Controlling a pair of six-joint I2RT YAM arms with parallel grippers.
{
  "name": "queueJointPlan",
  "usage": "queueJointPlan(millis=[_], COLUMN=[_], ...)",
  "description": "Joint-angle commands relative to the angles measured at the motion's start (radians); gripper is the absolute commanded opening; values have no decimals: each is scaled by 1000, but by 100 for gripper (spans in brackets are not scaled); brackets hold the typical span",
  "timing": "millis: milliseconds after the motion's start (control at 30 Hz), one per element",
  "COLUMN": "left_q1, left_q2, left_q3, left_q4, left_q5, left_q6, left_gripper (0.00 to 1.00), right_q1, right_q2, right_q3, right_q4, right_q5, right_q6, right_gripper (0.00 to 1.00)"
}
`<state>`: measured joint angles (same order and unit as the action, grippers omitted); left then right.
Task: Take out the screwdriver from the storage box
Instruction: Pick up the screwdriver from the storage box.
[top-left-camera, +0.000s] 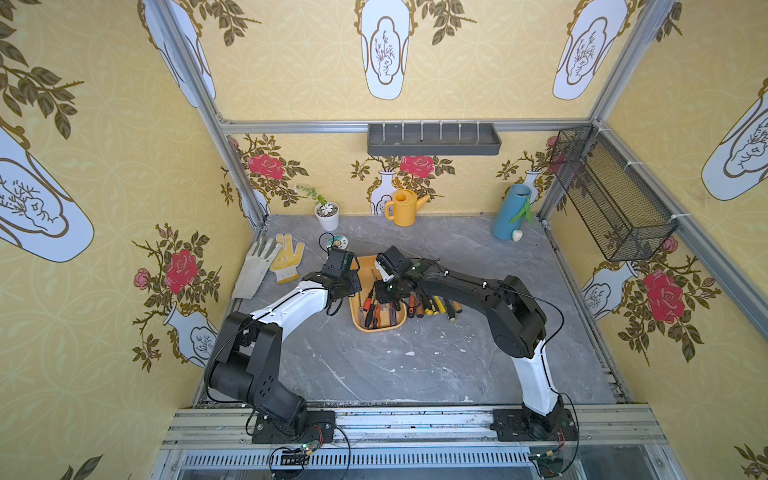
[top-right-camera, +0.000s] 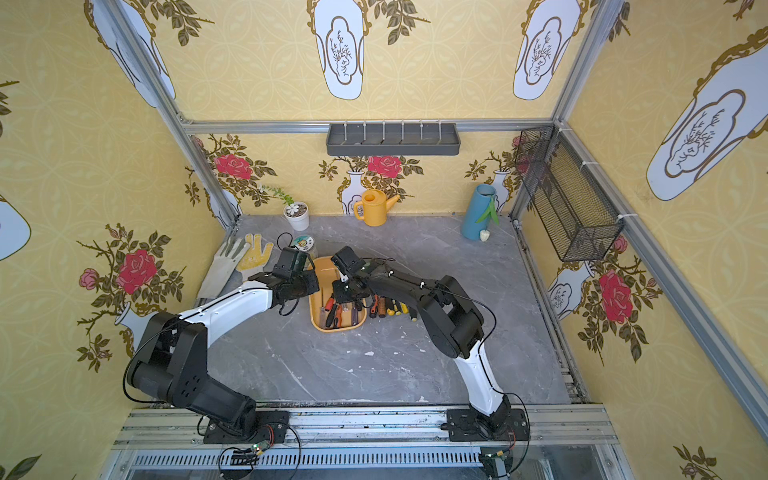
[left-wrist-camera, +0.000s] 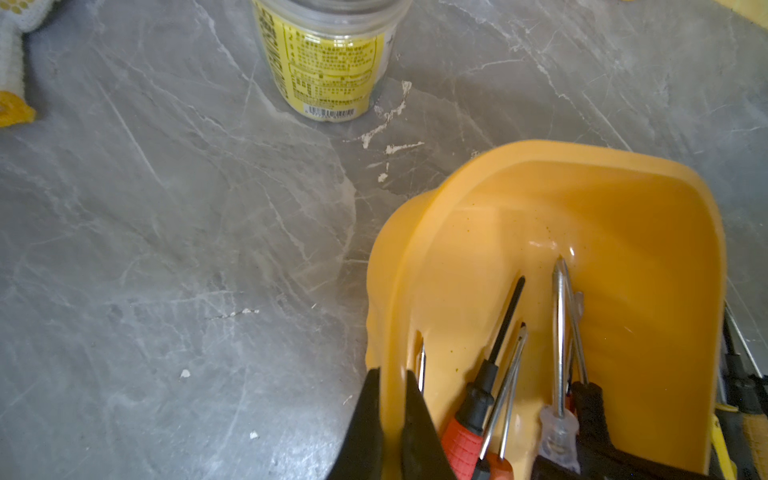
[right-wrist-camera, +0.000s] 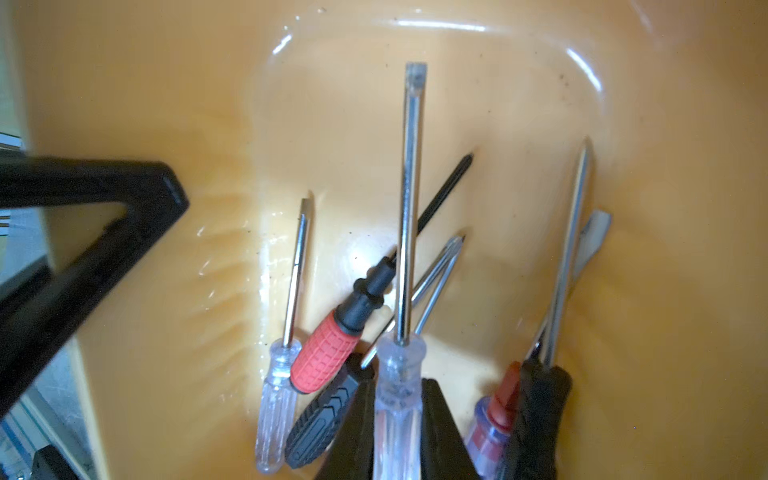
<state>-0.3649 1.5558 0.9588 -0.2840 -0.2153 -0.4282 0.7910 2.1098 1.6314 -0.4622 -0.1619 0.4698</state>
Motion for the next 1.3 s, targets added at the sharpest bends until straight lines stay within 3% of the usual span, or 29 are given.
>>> queueJointPlan(millis=[0, 333, 700, 1033, 1267], left_q1=[1, 1, 1, 1, 1], left_q2=[0, -6, -16, -19, -19], left_q3=[-5, -10, -12, -12, -9], left_q4=[49, 55, 49, 47, 40], left_q5=[10, 9, 6, 7, -2], left_q6=[-6, -4, -4, -5, 1], left_gripper=[0, 0, 0, 0, 0], right_q1=[0, -8, -148, -225, -211], right_q2=[-19, -180, -330, -281, -268], right_q3=[-6, -99, -181, -163, -167], right_q4=[41, 111, -57, -293, -284], right_q5=[-19, 14, 79, 218, 178], right_q6=[-9, -45, -142, -274, -259], right_gripper=[0, 0, 0, 0, 0])
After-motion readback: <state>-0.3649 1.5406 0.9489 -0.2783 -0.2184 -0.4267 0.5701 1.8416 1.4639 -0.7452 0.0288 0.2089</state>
